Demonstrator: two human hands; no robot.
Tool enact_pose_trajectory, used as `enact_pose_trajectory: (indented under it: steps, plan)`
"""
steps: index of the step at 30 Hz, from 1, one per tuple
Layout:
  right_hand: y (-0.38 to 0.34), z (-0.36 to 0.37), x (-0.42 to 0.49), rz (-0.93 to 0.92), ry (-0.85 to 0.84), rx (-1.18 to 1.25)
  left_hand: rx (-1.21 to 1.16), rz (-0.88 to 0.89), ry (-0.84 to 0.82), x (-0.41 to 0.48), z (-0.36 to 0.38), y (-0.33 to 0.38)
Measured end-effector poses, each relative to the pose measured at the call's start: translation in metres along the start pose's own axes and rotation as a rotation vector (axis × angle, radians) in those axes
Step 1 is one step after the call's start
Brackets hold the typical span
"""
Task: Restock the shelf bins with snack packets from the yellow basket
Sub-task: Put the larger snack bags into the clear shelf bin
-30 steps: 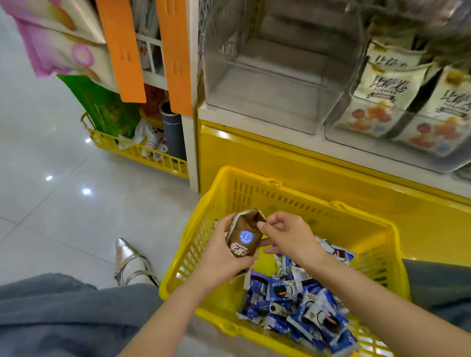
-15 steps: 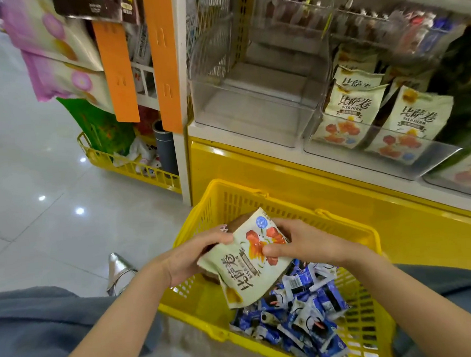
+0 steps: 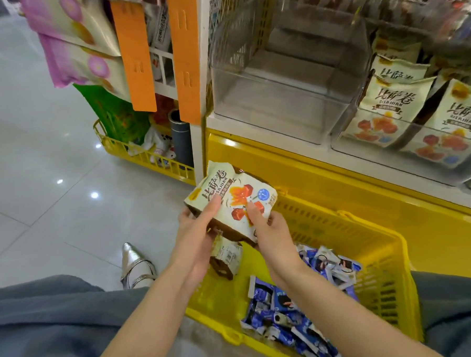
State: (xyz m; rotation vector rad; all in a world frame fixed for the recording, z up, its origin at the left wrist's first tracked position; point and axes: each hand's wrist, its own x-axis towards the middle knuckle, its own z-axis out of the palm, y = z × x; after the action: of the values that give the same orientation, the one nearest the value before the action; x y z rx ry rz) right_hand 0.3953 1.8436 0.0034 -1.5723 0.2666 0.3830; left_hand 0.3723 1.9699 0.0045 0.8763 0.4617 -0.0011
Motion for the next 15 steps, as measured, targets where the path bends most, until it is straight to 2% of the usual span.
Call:
enact_pose_trajectory:
  steps: [3, 5, 7, 11, 15]
  plan:
    - [0.016, 0.017, 0.003, -0.069, -0.073, -0.036, 0.076, 0.029, 0.066, 0.005, -0.012, 0.002]
    - [0.030, 0.019, 0.009, -0.149, -0.118, -0.084, 0.108, 0.089, 0.196, 0.009, -0.024, 0.004]
    - [0.047, 0.013, 0.021, -0.206, -0.094, -0.186, 0.114, 0.135, 0.302, 0.014, -0.036, 0.006]
    - [0.092, -0.003, 0.051, -0.119, -0.145, -0.526, 0.098, 0.162, 0.353, 0.025, -0.051, 0.010]
    - [0.126, 0.010, 0.071, -0.013, -0.133, -0.586, 0.087, 0.147, 0.405, 0.034, -0.060, 0.013]
